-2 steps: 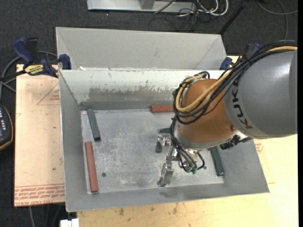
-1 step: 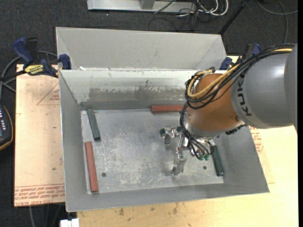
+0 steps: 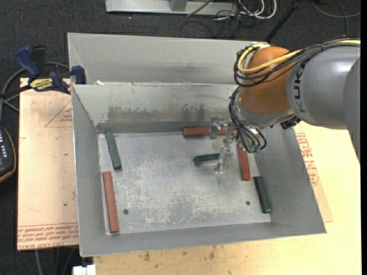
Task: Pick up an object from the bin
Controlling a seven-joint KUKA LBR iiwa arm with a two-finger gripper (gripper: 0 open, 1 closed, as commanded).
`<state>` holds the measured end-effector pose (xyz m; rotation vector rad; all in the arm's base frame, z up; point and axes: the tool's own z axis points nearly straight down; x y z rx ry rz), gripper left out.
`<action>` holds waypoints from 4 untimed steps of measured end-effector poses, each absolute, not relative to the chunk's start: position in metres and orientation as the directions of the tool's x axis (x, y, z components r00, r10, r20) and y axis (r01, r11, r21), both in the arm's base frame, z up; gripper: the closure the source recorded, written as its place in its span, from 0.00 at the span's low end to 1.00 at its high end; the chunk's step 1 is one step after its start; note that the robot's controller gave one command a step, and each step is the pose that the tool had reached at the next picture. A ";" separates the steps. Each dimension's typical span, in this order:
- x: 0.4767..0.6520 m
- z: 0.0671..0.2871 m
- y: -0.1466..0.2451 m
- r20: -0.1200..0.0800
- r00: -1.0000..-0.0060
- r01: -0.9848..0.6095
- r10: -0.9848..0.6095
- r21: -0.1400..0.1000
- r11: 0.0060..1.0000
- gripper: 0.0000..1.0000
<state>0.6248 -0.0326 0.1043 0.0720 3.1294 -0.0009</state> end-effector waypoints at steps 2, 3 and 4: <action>0.613 0.071 -0.032 -0.002 -1.000 0.024 0.024 0.002 1.000 1.00; 0.604 0.187 -0.033 -0.011 -0.998 0.054 0.054 0.001 0.999 1.00; 0.607 0.264 -0.031 -0.013 -0.999 0.034 0.034 0.000 0.999 1.00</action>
Offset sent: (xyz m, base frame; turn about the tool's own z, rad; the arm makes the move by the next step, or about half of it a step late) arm -0.0126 0.0001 -0.0343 -0.0241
